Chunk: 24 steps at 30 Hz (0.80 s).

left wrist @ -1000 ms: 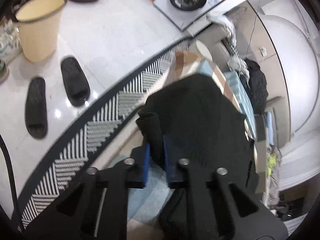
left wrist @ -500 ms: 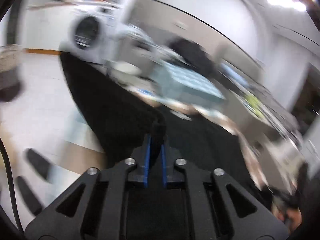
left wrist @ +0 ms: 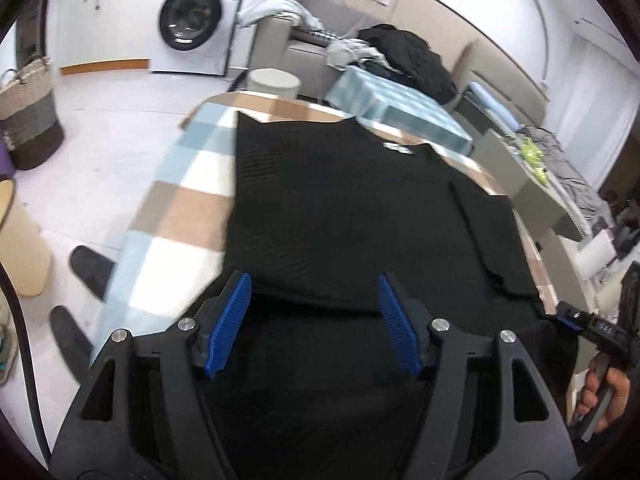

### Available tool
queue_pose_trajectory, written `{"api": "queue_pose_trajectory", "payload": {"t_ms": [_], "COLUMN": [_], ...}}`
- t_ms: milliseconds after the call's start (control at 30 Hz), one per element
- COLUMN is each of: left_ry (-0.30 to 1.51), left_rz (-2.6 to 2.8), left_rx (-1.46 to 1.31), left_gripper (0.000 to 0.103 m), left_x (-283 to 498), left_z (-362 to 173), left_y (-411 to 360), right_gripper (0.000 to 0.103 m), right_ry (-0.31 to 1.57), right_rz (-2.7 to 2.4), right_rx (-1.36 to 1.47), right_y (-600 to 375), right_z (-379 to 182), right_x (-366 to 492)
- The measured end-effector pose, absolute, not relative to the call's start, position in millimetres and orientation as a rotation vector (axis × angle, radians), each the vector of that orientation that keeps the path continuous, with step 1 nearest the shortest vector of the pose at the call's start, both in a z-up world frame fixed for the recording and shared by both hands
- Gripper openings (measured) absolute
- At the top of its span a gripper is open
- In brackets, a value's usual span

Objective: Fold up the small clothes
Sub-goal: 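Fold the held side over toward the middle, open left tool, then grasp the sweater hem with both tools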

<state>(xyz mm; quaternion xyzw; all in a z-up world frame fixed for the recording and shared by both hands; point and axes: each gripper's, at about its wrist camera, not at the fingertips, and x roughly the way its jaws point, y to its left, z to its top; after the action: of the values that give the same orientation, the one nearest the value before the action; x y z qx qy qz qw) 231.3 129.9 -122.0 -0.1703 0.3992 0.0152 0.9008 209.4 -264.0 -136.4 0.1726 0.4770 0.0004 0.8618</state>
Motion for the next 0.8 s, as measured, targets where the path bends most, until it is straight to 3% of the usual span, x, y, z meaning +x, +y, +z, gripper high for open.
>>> {"api": "queue_pose_trajectory", "payload": {"t_ms": [233,333,800], "left_ry": [0.821,0.815,0.908], "left_rz": [0.120,0.140,0.204], "left_rx": [-0.322,-0.334,-0.331], "left_gripper": [0.071,0.071,0.071], "left_x": [173,151,80], "left_z": [-122,-122,-149], "left_y": [155,162,180], "right_gripper": [0.054,0.058,0.059], "right_ry": [1.025,1.017,1.076], "right_rz": [-0.007,-0.006,0.002], "right_rx": [0.318,0.308,0.294], "right_y": [-273,-283,-318], "right_z": [-133,-129,-142], "right_x": [200,185,125]}}
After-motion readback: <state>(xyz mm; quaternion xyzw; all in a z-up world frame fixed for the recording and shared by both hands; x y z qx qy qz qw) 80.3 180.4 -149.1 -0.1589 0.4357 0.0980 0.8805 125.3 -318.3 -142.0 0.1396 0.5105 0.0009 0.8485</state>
